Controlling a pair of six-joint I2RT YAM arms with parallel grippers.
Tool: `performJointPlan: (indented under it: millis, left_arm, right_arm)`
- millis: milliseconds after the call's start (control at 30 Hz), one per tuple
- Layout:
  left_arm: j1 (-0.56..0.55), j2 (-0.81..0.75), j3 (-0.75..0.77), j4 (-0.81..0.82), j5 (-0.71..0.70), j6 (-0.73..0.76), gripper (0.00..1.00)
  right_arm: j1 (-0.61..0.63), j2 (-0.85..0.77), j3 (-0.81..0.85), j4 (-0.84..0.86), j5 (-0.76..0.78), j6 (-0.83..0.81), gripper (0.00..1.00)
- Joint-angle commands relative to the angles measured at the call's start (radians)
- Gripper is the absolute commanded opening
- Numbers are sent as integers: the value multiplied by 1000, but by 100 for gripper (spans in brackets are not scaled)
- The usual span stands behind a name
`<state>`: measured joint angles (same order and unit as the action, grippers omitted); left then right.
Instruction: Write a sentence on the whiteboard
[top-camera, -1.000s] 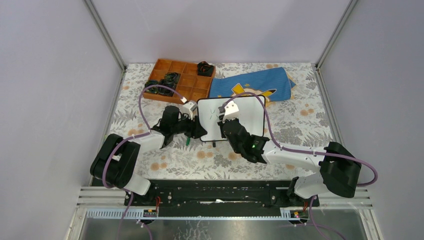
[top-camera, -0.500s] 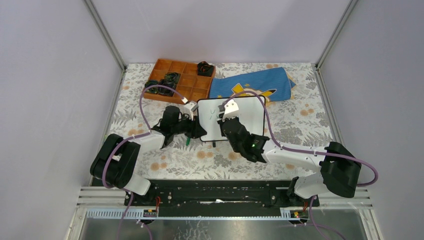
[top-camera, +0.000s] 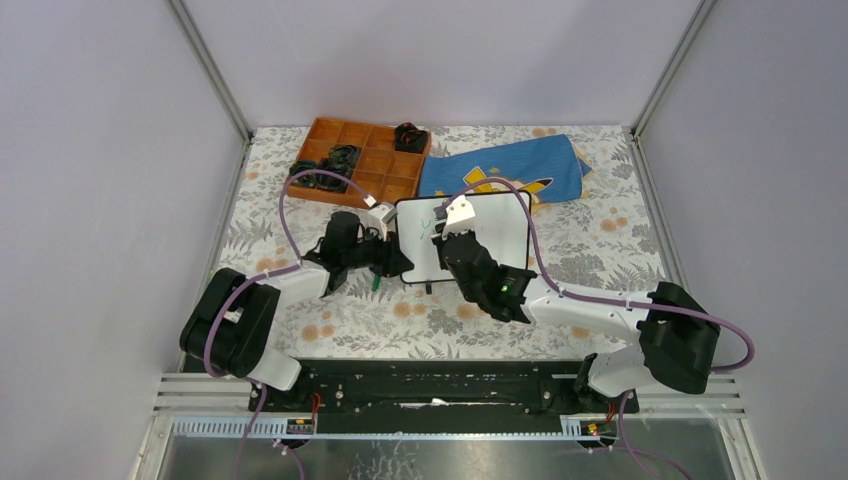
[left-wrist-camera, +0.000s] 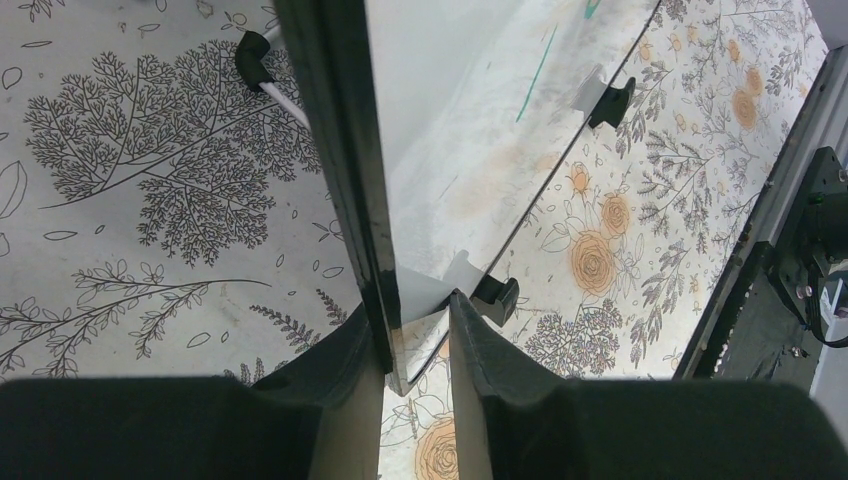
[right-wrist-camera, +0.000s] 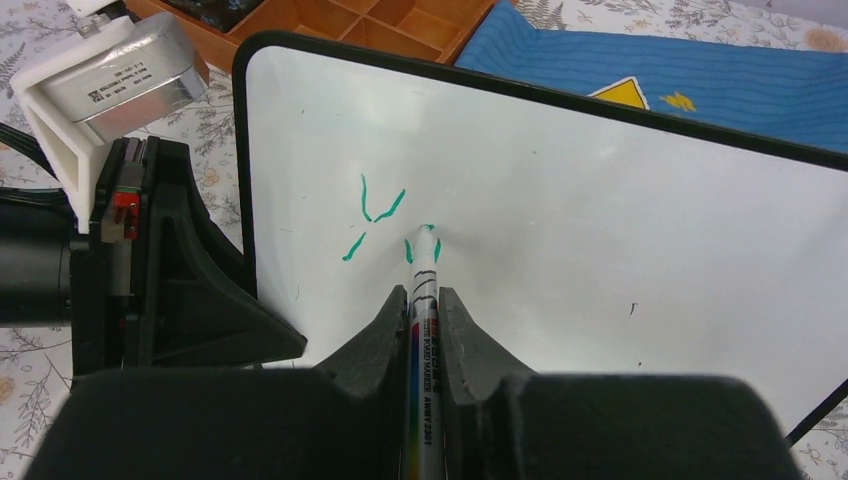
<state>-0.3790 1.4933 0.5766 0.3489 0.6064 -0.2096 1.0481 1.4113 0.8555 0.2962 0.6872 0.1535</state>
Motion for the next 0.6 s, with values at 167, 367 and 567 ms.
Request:
performJointPlan:
  millis: [167, 367, 567]
  left_arm:
    - [-4, -11, 26, -2, -33, 30, 32]
    - [-6, -12, 27, -7, -36, 32, 32]
    - [-6, -10, 29, -12, -38, 35, 33]
  right_arm:
    - [-7, 15, 36, 10, -30, 9, 0]
    - [-8, 24, 38, 1, -44, 20, 0]
    - [-7, -26, 24, -3, -21, 26, 0]
